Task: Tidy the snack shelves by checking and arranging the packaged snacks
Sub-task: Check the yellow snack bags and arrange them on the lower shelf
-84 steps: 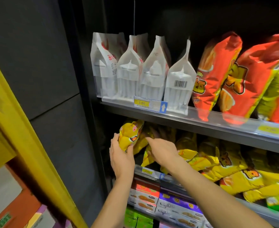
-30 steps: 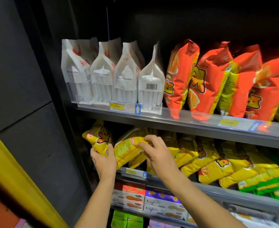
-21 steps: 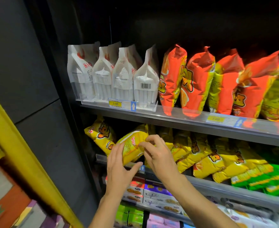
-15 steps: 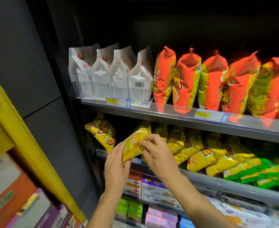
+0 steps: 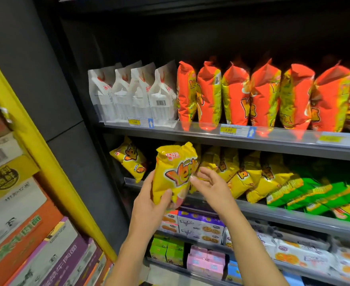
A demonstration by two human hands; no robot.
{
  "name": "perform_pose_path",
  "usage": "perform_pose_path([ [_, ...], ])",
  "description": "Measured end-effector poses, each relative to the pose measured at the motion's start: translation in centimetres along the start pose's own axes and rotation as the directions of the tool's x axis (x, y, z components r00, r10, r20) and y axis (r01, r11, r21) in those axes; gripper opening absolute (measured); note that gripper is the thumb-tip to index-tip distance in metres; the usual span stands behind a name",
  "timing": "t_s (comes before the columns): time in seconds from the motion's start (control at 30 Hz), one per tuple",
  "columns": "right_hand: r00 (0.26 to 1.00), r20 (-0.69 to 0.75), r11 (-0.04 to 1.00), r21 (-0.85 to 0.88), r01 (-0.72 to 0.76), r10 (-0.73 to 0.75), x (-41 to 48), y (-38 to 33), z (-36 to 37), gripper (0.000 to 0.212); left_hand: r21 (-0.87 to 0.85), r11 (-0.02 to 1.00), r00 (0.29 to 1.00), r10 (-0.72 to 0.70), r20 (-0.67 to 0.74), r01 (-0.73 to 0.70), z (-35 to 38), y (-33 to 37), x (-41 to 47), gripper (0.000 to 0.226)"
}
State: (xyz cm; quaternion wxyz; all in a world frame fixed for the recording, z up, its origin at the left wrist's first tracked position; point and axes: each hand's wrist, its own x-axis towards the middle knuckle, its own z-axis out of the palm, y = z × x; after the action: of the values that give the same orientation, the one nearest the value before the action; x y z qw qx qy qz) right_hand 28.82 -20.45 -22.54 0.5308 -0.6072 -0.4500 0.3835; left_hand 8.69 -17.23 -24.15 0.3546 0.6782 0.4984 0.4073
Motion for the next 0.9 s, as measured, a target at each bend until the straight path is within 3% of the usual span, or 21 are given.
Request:
perform_pose_path([
  [0.1, 0.997, 0.058, 0.978, 0.200, -0.067, 0.057, -0.9, 0.2, -0.4, 0.054, -0.094, 0.995, 0.997, -0.023, 0.069, 0.030, 0.2, 1.4, -0.9, 0.059],
  [0.23, 0.992, 0.078, 0.886, 0.447, -0.123, 0.099, -2.1, 0.8, -0.4, 0.064, -0.213, 0.971, 0.968, -0.052, 0.245, 0.106, 0.5, 3.9, -2.0, 0.065],
  [0.4, 0.968, 0.101, 0.729, 0.641, -0.241, 0.232, -3.4, 1.7, -0.6, 0.071, -0.191, 0.972, 0.943, -0.070, 0.324, 0.138, -0.4, 6.3, -2.0, 0.037],
  [0.5, 0.953, 0.167, 0.606, 0.740, -0.291, 0.253, -4.0, 2.2, -1.2, 0.063, -0.324, 0.915, 0.938, -0.136, 0.318, 0.242, -1.2, 7.0, -1.2, 0.055],
  [0.63, 0.928, 0.248, 0.500, 0.787, -0.360, 0.278, -4.6, 3.0, -1.2, 0.070, -0.480, 0.799, 0.913, -0.199, 0.357, 0.362, -1.4, 8.6, -1.4, 0.067],
  [0.83, 0.923, 0.238, 0.549, 0.748, -0.373, 0.303, -5.1, 3.5, -0.7, 0.094, -0.522, 0.748, 0.887, -0.194, 0.420, 0.411, -1.1, 9.6, -2.1, 0.060],
  [0.9, 0.933, 0.220, 0.597, 0.720, -0.353, 0.286, -5.0, 3.1, -0.8, 0.088, -0.486, 0.772, 0.879, -0.191, 0.437, 0.409, -1.1, 9.9, -2.3, 0.057],
])
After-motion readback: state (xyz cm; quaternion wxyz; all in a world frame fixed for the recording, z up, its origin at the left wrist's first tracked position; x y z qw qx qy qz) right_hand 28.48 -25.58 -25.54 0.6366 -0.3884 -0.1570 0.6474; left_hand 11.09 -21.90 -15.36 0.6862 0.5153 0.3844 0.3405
